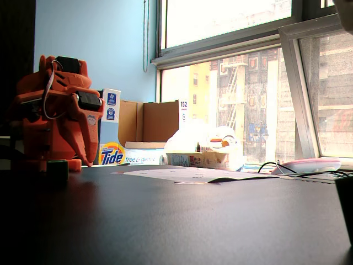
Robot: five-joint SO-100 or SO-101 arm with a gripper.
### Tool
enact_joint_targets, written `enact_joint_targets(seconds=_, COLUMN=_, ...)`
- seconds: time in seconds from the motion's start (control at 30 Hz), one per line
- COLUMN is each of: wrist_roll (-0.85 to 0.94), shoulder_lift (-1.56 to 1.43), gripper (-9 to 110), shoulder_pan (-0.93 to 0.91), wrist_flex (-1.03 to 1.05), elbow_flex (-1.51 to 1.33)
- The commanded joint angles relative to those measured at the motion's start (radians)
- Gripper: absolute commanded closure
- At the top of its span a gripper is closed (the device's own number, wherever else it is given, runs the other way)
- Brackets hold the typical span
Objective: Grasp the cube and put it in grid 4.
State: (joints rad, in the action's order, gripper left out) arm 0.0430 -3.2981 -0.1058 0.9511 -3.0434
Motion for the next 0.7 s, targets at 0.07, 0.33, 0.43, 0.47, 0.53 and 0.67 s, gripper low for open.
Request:
enact_joint_targets(seconds=0.07, wrist_roll=-0.025, shoulder_lift=-0.003, gripper=101, shoulder_pan=-0.018, wrist_flex=-0.018, elbow_flex=-0.040)
enact_joint_targets(seconds=0.33, wrist_roll=-0.026, shoulder_lift=-0.003, gripper=101, shoulder_pan=-0.020, wrist_flex=-0.018, elbow_flex=-0.040)
enact_joint_targets(seconds=0.43, wrist_roll=-0.028, shoulder_lift=-0.003, gripper=101, shoulder_pan=-0.021, wrist_flex=-0.018, elbow_flex=-0.040)
enact_joint_targets(seconds=0.47, wrist_roll=-0.028, shoulder_lift=-0.003, gripper=101, shoulder_pan=-0.021, wrist_flex=-0.018, elbow_flex=-0.040)
enact_joint_targets(seconds=0.53, wrist_roll=-0.028, shoulder_lift=-0.003, gripper=101, shoulder_pan=-0.021, wrist_flex=-0.018, elbow_flex=-0.040)
enact_joint_targets(seconds=0.67, wrist_roll=-0.028, shoulder_lift=-0.003, gripper=101, shoulder_pan=-0.021, wrist_flex=-0.018, elbow_flex=-0.040)
